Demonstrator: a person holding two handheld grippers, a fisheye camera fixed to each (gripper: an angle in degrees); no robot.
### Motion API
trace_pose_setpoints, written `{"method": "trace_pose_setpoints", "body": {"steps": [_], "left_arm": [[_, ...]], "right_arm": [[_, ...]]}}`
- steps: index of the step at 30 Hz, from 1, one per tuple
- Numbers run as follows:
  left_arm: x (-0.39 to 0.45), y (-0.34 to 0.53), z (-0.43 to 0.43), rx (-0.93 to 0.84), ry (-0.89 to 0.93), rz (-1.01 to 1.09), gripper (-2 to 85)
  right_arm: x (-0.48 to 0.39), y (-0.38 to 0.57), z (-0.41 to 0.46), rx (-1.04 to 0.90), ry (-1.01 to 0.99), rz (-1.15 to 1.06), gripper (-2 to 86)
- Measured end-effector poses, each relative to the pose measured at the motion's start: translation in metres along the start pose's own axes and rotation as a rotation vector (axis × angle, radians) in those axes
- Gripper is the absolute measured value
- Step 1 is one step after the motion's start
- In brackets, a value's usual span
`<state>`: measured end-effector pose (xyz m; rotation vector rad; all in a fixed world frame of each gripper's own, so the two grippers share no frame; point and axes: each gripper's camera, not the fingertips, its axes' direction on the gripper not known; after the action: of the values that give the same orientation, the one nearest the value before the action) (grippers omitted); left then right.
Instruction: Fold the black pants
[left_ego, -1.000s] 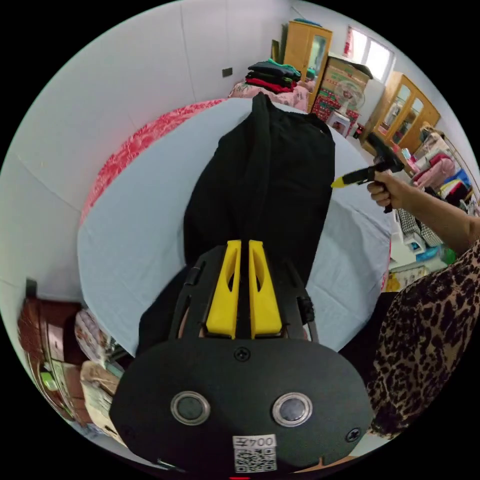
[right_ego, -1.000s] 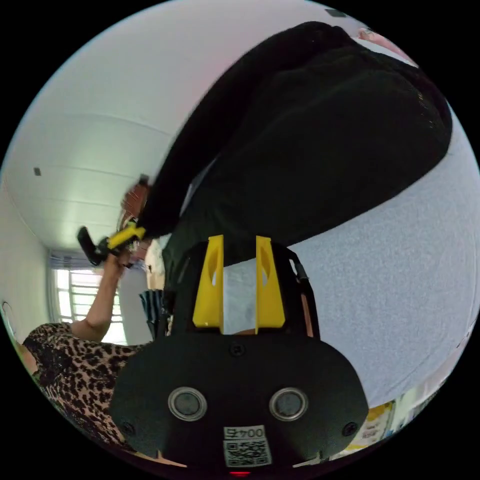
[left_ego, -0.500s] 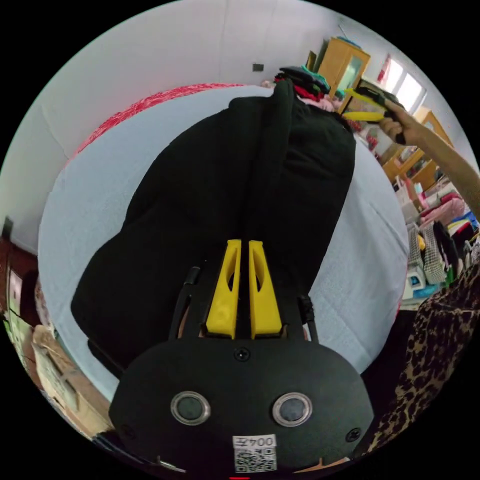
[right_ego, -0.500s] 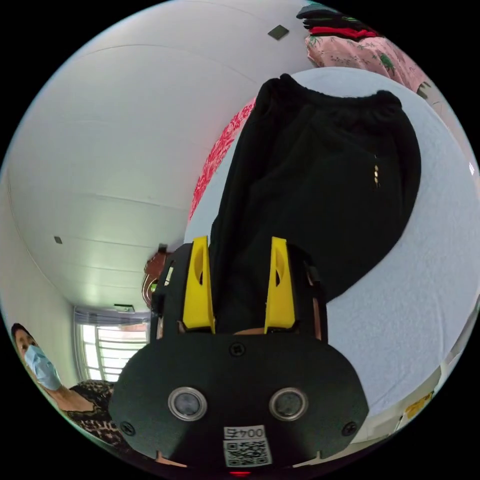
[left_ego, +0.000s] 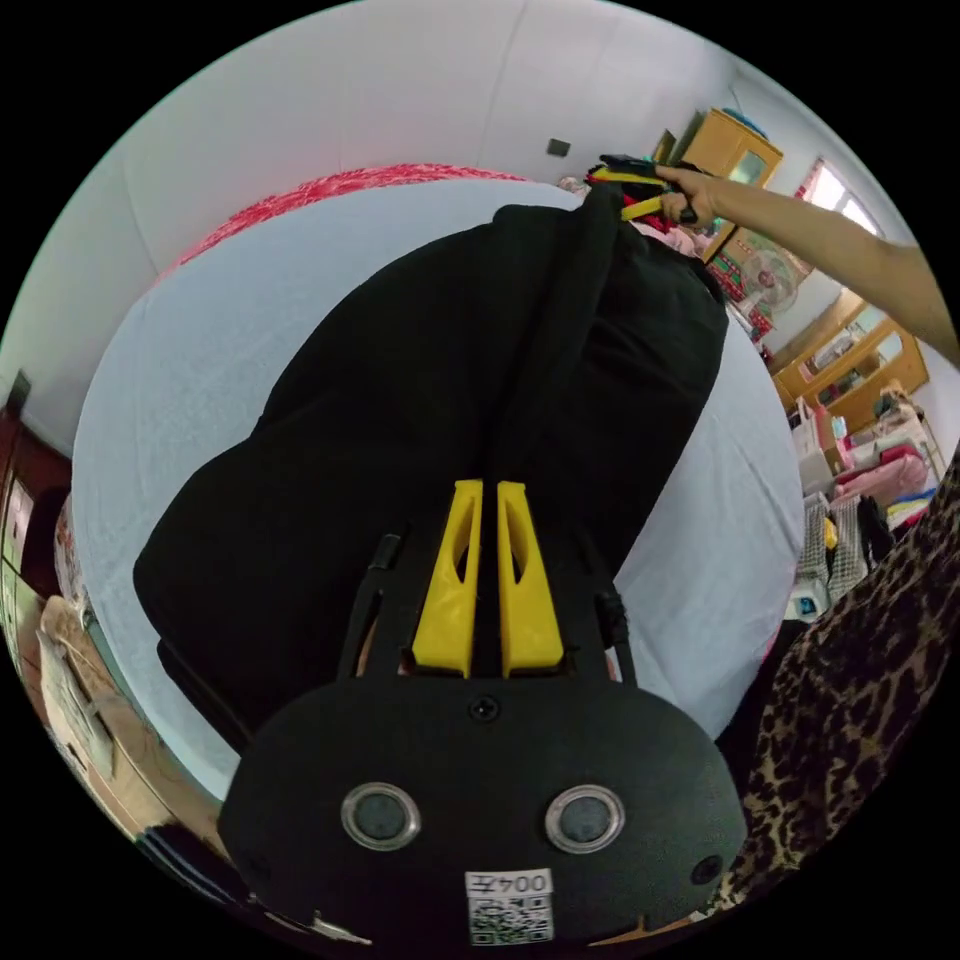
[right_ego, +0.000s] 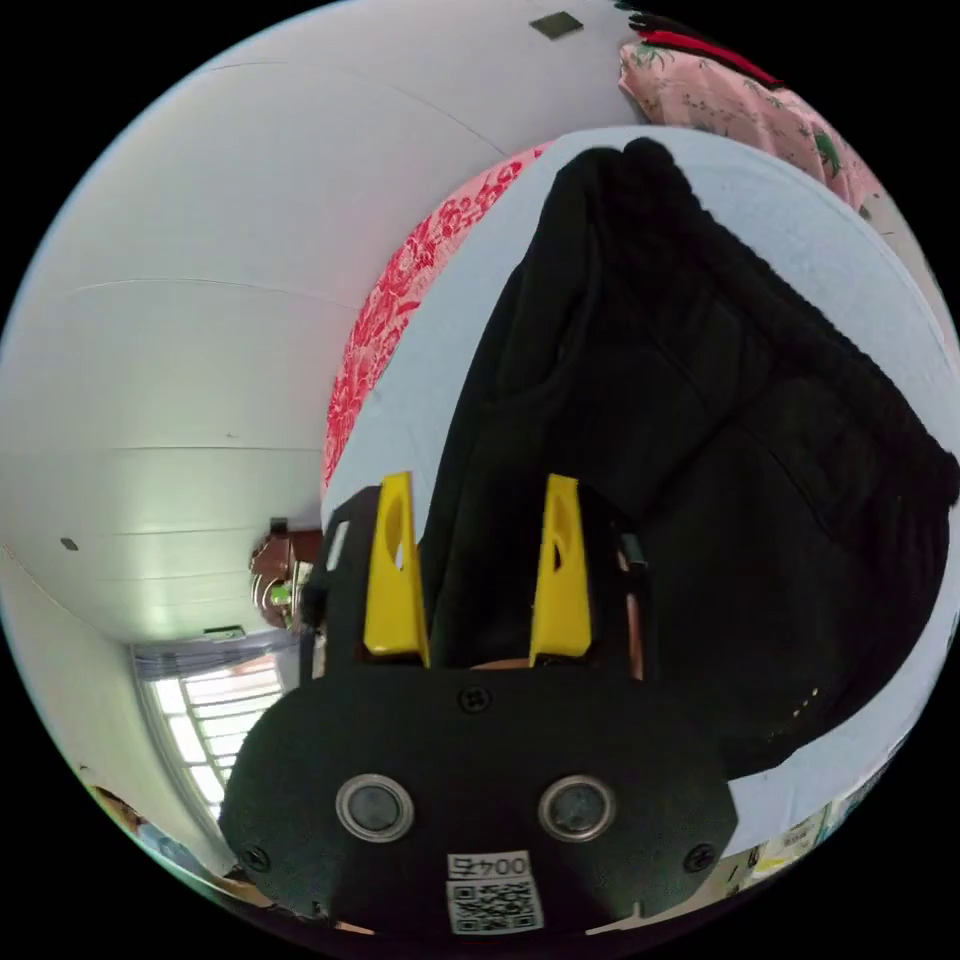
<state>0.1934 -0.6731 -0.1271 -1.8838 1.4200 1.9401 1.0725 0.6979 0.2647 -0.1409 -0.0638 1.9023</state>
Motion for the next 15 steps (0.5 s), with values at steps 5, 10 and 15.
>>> {"method": "trace_pose_setpoints", "body": {"steps": [5, 10, 15], "left_arm": [[-0.038, -0.041, -0.054, 0.112, 0.005, -0.139, 1.6], [-0.034, -0.079, -0.140, 0.244, -0.114, -0.058, 1.6], [0.026, -0.037, -0.124, 0.160, -0.178, 0.062, 1.8]], "right_arm": [[-0.057, -0.023, -0.020, -0.081, -0.031, -0.133, 5.0], [-0.161, 0.002, -0.087, -0.071, 0.085, -0.419, 4.9], [-0.137, 0.086, -0.111, -0.086, 0.140, -0.445, 4.9]]}}
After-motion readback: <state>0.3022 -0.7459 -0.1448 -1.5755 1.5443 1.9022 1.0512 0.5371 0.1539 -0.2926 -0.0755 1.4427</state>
